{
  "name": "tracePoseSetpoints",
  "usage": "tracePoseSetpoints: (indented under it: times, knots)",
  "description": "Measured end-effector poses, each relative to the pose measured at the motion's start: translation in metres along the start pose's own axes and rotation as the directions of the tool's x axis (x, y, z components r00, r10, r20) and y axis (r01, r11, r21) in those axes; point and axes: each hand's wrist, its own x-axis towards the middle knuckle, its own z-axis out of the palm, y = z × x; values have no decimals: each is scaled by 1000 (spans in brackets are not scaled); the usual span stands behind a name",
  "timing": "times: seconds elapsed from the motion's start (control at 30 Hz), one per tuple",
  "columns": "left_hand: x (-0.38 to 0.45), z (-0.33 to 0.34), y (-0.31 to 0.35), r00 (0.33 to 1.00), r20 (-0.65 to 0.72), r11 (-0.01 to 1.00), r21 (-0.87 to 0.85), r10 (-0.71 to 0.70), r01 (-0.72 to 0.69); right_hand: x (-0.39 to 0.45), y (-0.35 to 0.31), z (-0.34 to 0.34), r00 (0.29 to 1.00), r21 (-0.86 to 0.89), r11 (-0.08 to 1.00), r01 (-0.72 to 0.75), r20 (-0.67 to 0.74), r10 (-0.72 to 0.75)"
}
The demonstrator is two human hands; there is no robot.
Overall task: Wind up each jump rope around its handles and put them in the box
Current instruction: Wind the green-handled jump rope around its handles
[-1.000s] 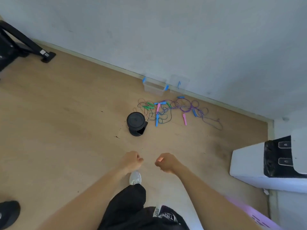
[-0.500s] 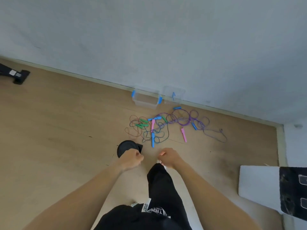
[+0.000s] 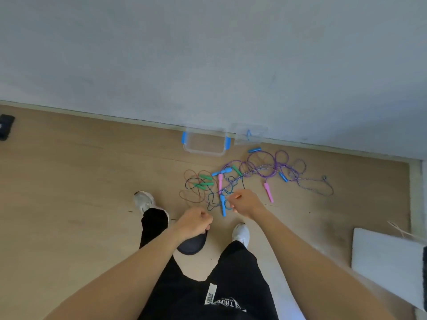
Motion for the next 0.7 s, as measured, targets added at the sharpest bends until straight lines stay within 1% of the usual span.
tracePoseSetpoints:
  times: [0.03,0.07,0.1,0.13,0.17,0.23,0.27,0.33,0.4,0.5,0.6,0.7]
  knots:
    - [16,-11,-2,999,32,998,59,23,-24,11,-6,1,999,31,999,-32,-27,33]
    - [33,-24,-3,995,73,985,158,63,-74,23,-10,4,995,69,995,-76,-63,80]
    - [50,-38,-3,986,131,947,288,107,-142,33,-14,8,987,123,986,-116,-96,129]
    - [67,-52,-5,970,198,889,407,138,-210,41,-17,14,977,183,971,-155,-117,178]
    - [80,-67,-7,955,260,836,483,145,-259,44,-19,22,967,224,956,-190,-123,221]
    - [106,-97,-11,930,333,781,534,158,-324,46,-26,36,943,240,931,-275,-118,310]
    - [118,-110,-15,926,342,785,524,162,-331,47,-31,42,932,246,916,-317,-98,349]
    - [140,-135,-22,938,310,827,479,156,-296,55,-39,54,910,295,875,-384,-39,412]
    - [164,-149,-32,958,250,873,424,144,-242,76,-45,65,896,359,831,-426,39,443]
    - [210,-150,-54,980,183,909,393,73,-141,139,-37,80,897,384,812,-439,138,420]
    - [274,-133,-83,990,139,928,370,-10,-42,229,-8,101,911,390,824,-412,145,387]
    - [343,-97,-114,991,79,936,346,-105,72,307,43,131,896,359,822,-443,145,420]
